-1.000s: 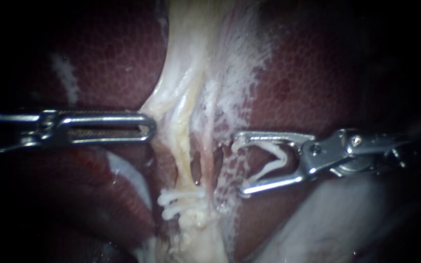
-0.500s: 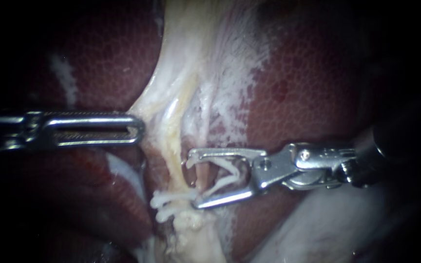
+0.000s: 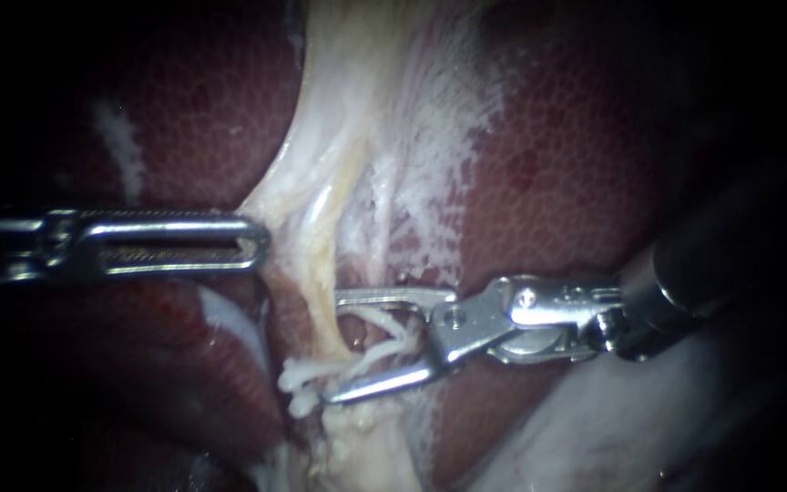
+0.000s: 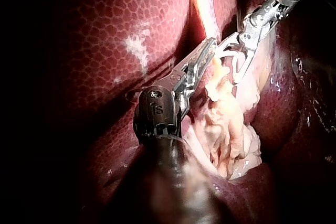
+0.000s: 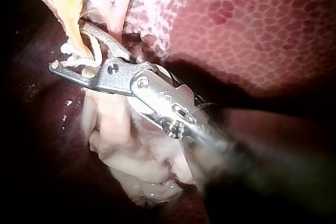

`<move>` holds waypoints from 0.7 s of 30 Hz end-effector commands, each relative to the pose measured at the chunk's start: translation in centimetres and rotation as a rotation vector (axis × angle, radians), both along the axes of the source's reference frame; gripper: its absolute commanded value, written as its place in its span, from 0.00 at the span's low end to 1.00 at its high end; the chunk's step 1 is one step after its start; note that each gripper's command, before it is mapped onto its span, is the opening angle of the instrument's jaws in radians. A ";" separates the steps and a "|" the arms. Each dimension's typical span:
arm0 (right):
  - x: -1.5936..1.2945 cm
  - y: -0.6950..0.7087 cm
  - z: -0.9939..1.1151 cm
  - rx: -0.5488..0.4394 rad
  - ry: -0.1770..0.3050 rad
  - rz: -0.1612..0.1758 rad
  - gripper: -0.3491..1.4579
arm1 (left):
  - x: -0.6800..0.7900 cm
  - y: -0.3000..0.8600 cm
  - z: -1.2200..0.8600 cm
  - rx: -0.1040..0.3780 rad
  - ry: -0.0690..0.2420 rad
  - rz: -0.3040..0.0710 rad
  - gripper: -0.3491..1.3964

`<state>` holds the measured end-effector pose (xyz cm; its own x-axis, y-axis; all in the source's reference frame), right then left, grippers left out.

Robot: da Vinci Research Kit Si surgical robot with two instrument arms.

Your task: Clipping third clip left tube

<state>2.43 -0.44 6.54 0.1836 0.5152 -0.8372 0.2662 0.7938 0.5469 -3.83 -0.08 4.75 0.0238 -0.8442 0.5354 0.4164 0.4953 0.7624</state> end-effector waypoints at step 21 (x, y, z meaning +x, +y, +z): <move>0.16 0.06 -0.10 0.056 0.017 -0.040 0.50 | 0.00 0.00 0.01 0.000 0.000 0.000 0.00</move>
